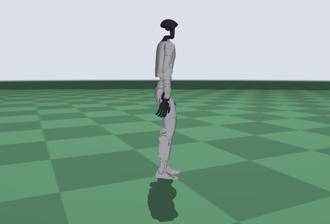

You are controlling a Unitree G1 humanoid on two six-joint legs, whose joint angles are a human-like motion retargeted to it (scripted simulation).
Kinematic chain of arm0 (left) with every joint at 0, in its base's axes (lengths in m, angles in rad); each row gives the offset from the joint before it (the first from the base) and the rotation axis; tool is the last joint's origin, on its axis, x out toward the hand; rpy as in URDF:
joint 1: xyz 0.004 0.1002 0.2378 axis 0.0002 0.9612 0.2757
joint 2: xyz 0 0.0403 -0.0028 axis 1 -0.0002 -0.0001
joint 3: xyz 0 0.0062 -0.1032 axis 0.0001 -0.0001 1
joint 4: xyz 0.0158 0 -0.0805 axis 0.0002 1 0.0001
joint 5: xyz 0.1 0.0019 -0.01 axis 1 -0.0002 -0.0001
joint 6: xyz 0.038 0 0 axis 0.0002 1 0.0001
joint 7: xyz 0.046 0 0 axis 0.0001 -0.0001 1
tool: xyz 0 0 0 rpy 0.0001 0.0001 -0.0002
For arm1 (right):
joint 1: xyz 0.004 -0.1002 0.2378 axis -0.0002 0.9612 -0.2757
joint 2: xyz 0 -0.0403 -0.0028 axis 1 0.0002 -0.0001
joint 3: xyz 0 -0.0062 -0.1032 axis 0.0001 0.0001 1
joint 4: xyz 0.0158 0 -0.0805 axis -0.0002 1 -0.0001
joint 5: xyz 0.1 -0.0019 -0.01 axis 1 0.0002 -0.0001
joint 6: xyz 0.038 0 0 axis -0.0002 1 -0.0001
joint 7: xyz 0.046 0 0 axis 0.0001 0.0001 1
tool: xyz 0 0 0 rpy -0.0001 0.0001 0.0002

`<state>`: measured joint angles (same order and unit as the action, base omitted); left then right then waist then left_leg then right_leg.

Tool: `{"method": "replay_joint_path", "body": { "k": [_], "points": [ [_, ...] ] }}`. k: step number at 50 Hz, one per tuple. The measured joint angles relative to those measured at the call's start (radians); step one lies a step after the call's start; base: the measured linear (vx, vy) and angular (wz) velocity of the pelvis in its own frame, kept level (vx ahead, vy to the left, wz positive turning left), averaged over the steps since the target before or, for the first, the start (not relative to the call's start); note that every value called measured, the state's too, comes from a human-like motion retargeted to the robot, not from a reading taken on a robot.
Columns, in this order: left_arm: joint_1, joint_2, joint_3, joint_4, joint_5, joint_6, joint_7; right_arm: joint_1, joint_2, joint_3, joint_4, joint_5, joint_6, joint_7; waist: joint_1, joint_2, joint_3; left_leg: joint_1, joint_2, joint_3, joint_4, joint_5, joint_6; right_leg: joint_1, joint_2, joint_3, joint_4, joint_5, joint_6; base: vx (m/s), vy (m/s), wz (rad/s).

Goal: In place motions

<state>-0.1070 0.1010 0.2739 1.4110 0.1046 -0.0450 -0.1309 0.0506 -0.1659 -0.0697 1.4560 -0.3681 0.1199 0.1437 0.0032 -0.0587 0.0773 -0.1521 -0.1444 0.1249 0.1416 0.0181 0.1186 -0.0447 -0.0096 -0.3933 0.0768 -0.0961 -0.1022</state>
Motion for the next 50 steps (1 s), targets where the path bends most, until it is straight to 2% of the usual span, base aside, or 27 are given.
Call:
{"method": "replay_joint_path", "body": {
  "k": [2, 3, 5, 7, 11, 15, 18, 22, 25, 28, 32, 35, 37, 40, 42, 45, 48, 50],
  "points": [
    [0.048, -0.008, 0.023, 0.015, -0.008, -0.007, 0.004, -0.01, 0.008, 0.029, -0.019, -0.066, 0.007, 0.002, -0.035, 0.022, -0.019, 0.005, -0.002, -0.003, -0.016, 0.004, 0.041, 0.007, 0.01, -0.012, -0.002, -0.002, 0.012, 0.19, 0.04, -0.6],
    [0.076, -0.009, 0.043, 0.024, -0.016, -0.009, 0.002, -0.019, 0.013, 0.057, -0.028, -0.088, 0.011, 0.002, -0.052, 0.037, -0.034, 0.003, 0.041, 0.03, -0.003, -0.016, 0.013, -0.003, 0.023, 0.002, 0.004, -0.002, 0.012, 0.19, 0.05, -0.68],
    [0.131, -0.01, 0.078, 0.039, -0.019, -0.003, -0.004, -0.037, 0.023, 0.119, -0.046, -0.078, 0.008, -0.004, -0.084, 0.047, -0.044, 0.004, 0.061, 0.094, -0.002, -0.022, 0.003, -0.016, 0.03, 0.02, 0.021, -0.005, 0.009, 0.11, 0.06, -0.49],
    [0.161, -0.008, 0.101, 0.046, -0.012, 0.006, -0.005, -0.069, 0.029, 0.158, -0.062, -0.033, -0.008, 0.003, -0.119, 0.059, -0.025, 0.016, 0.06, 0.051, -0.007, -0.019, -0.005, -0.014, 0.026, -0.001, 0.039, -0.014, 0.008, -0.06, 0.1, -0.15],
    [0.209, -0.014, 0.132, 0.04, 0.013, 0.011, 0.011, -0.088, 0.033, 0.206, -0.092, 0.007, -0.033, 0.028, -0.058, 0.055, -0.001, 0.023, 0.039, 0.071, -0.015, -0.003, 0.002, -0.007, 0.011, 0.009, 0.062, -0.033, -0.005, 0.06, 0.14, 0.04],
    [0.209, -0.014, 0.124, 0.016, 0.029, 0.01, 0.007, -0.072, 0.028, 0.202, -0.112, -0.013, -0.038, 0.034, 0.003, 0.03, -0.002, 0.012, 0.031, 0.127, -0.019, -0.068, 0.031, -0.004, -0.051, -0.097, 0.091, -0.072, 0.011, 0.04, 0.21, 1.76],
    [0.176, -0.013, 0.127, 0.0, 0.038, 0.004, 0.011, -0.051, 0.027, 0.185, -0.113, -0.022, -0.038, 0.03, 0.0, 0.01, -0.015, 0.035, 0.094, 0.338, -0.033, -0.141, 0.027, 0.014, -0.102, -0.235, 0.095, -0.102, 0.044, 0.03, 0.21, 3.1],
    [0.117, -0.011, 0.099, 0.003, 0.021, -0.002, 0.024, -0.017, 0.038, 0.131, -0.106, -0.03, -0.037, 0.029, -0.069, 0.0, -0.058, 0.111, 0.212, 0.755, -0.028, -0.209, -0.039, 0.041, -0.146, -0.466, 0.093, -0.124, 0.113, 0.07, 0.15, 4.05],
    [0.067, -0.017, 0.055, 0.014, 0.005, 0.002, 0.022, 0.013, 0.039, 0.08, -0.096, -0.016, -0.037, 0.02, -0.101, 0.022, -0.079, 0.137, 0.254, 0.886, -0.034, -0.18, -0.092, 0.071, -0.139, -0.612, 0.098, -0.127, 0.159, 0.15, 0.26, 3.62],
    [0.039, -0.039, 0.029, 0.004, 0.006, 0.002, 0.011, 0.043, 0.027, 0.05, -0.07, -0.004, -0.035, 0.008, -0.059, 0.039, -0.082, 0.096, 0.249, 0.783, -0.057, -0.029, -0.104, 0.112, -0.129, -0.683, 0.099, -0.113, 0.179, 0.27, 0.34, 2.2],
    [0.037, -0.069, 0.015, -0.015, 0.007, -0.01, 0.004, 0.052, -0.001, 0.03, -0.016, -0.003, -0.01, 0.008, 0.02, 0.051, -0.071, 0.081, 0.209, 0.673, -0.074, -0.019, -0.078, 0.171, -0.144, -0.73, 0.108, -0.044, 0.156, 0.23, 0.41, 1.39],
    [0.057, -0.067, 0.006, -0.014, 0.03, -0.029, 0.005, 0.056, -0.014, 0.003, -0.005, -0.013, -0.002, 0.0, 0.024, 0.102, -0.074, 0.076, 0.214, 0.562, -0.092, -0.012, -0.066, 0.209, -0.153, -0.706, 0.173, 0.032, 0.108, 0.25, 0.3, 1.65],
    [0.086, -0.049, -0.018, -0.014, 0.066, -0.038, 0.013, 0.076, -0.021, -0.003, -0.015, -0.006, -0.011, -0.009, -0.012, 0.13, -0.097, 0.056, 0.215, 0.473, -0.09, -0.007, -0.056, 0.188, -0.154, -0.596, 0.237, 0.007, 0.101, 0.42, 0.16, 2.04],
    [0.1, -0.011, -0.039, 0.0, 0.13, -0.033, 0.018, 0.086, -0.012, -0.007, -0.03, 0.034, -0.018, -0.012, -0.091, 0.149, -0.112, 0.019, 0.2, 0.348, -0.088, 0.017, -0.039, 0.073, -0.109, -0.289, 0.342, -0.069, 0.195, 0.25, 0.04, 2.47],
    [0.085, 0.009, -0.036, 0.019, 0.151, -0.026, 0.018, 0.071, -0.001, -0.009, -0.035, 0.063, -0.027, 0.0, -0.167, 0.154, -0.082, 0.019, 0.191, 0.258, -0.09, 0.041, -0.034, 0.025, -0.059, -0.174, 0.376, -0.095, 0.22, 0.1, -0.07, 2.81],
    [0.074, 0.029, -0.03, 0.041, 0.142, -0.021, 0.014, 0.061, 0.011, 0.002, -0.054, 0.062, -0.039, 0.026, -0.234, 0.142, -0.069, 0.008, 0.168, 0.179, -0.087, 0.055, -0.025, -0.035, 0.02, -0.021, 0.343, -0.14, 0.218, 0.11, -0.11, 2.13],
    [0.066, 0.032, -0.017, 0.053, 0.139, -0.015, 0.022, 0.057, 0.017, 0.007, -0.072, 0.037, -0.046, 0.024, -0.274, 0.119, -0.071, 0.0, 0.121, 0.106, -0.084, 0.056, -0.014, -0.093, 0.057, 0.101, 0.264, -0.161, 0.21, 0.1, -0.11, 1.61],
    [0.069, 0.023, -0.006, 0.052, 0.137, -0.017, 0.03, 0.055, 0.018, 0.01, -0.081, 0.027, -0.051, 0.021, -0.255, 0.085, -0.06, 0.022, 0.085, 0.104, -0.085, 0.047, -0.008, -0.094, 0.047, 0.125, 0.163, -0.092, 0.117, 0.1, -0.08, 0.45]
  ]
}}
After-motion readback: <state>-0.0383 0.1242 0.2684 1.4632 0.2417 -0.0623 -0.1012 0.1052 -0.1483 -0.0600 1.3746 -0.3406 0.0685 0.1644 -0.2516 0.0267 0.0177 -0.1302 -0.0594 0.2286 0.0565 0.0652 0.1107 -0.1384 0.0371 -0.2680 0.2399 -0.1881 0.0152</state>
